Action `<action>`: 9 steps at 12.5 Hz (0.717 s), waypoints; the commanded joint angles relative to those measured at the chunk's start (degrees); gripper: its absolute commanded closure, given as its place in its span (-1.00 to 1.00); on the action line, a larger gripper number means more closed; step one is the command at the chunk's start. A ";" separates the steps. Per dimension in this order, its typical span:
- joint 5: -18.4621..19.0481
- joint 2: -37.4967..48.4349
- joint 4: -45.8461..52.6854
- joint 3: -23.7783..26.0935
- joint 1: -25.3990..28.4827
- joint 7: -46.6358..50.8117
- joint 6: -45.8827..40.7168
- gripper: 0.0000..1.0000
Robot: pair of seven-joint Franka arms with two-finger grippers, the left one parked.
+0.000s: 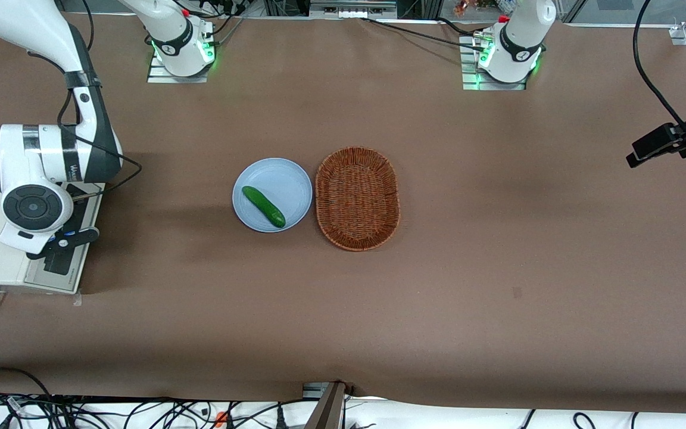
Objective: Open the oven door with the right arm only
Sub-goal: 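Lower the right gripper onto the silver door handle and close it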
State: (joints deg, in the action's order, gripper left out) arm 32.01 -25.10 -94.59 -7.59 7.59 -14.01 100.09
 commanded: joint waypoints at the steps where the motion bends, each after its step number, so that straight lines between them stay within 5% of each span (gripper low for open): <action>1: 1.48 -0.48 0.19 -0.14 -0.38 -1.54 1.69 1.00; 9: 1.83 -2.15 0.19 -0.15 -1.43 -1.89 3.45 1.00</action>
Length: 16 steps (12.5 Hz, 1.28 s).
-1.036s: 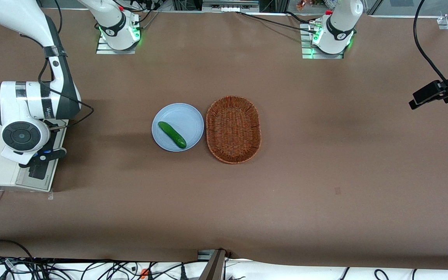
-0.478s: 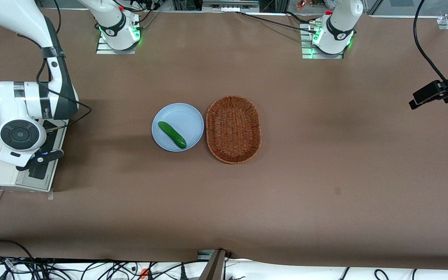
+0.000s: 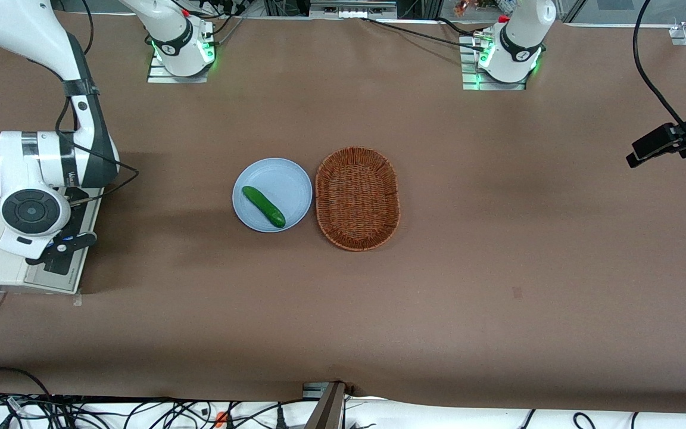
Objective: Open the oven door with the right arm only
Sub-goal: 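Lower the right gripper onto the silver door handle and close it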
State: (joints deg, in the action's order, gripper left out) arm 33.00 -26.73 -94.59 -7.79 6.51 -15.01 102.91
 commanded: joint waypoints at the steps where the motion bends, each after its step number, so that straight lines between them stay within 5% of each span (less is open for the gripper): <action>1: 0.58 -0.51 0.19 0.06 -0.36 -0.90 0.63 1.00; 9: -5.74 -4.82 1.95 0.32 0.25 1.38 1.24 1.00; 16: -7.42 -7.45 1.95 0.41 0.25 1.65 4.76 1.00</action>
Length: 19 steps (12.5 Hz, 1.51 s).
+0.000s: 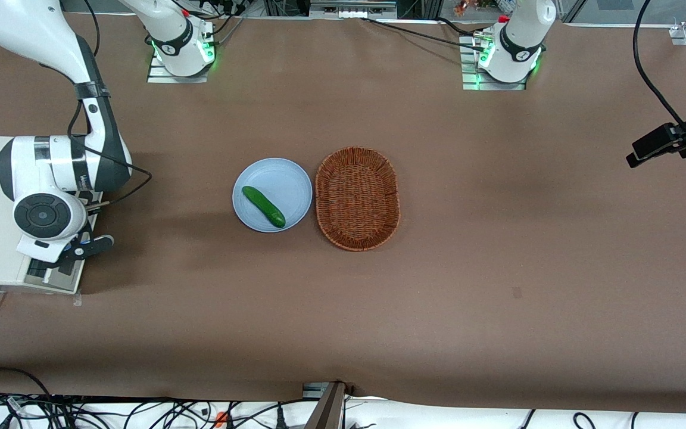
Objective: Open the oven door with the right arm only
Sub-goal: 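Pull the handle down and outward with the right gripper, swinging the door open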
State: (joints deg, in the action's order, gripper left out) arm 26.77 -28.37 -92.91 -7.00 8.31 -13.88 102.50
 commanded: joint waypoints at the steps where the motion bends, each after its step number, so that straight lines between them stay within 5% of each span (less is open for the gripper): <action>1: -1.37 -6.17 0.27 -0.29 -1.54 0.52 6.03 1.00; 14: -4.36 -13.02 0.10 -0.38 -2.95 0.43 14.91 1.00; 16: -7.50 -13.46 0.18 -0.38 -3.48 0.52 14.92 1.00; 19: -17.51 -13.47 0.18 -0.38 -3.56 1.74 14.30 1.00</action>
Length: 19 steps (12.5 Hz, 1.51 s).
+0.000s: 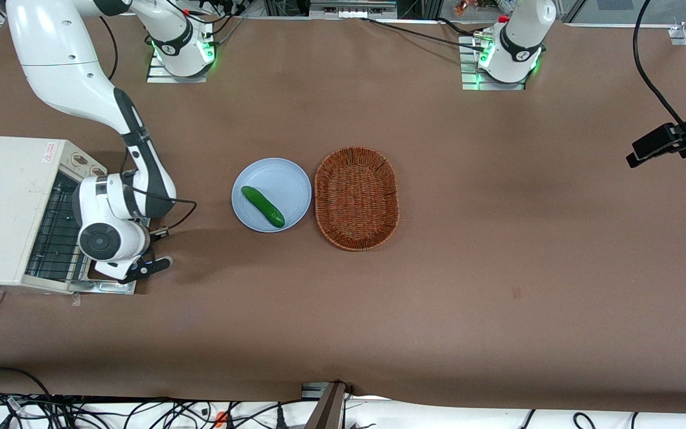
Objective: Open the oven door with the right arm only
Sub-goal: 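Pull the handle down and outward with the right gripper, swinging the door open, then push the glass door fully down with the right gripper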
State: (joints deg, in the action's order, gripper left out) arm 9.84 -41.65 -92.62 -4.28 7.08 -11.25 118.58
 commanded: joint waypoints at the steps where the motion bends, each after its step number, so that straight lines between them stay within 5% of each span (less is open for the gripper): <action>1: -3.31 -0.27 -0.28 -3.10 -2.34 0.86 -1.86 1.00; 10: -8.44 -0.27 -0.28 -2.13 3.28 15.81 -2.57 1.00; 15: -9.41 0.08 4.62 -2.13 3.73 15.38 -8.35 1.00; 16: -9.67 0.43 6.38 -2.22 3.47 14.60 -10.20 0.82; 19: -9.49 4.02 8.33 -2.57 3.38 10.74 -11.62 -0.18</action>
State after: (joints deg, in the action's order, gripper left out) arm 1.52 -40.54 -84.82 -6.37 10.48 2.52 108.76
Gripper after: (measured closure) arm 0.700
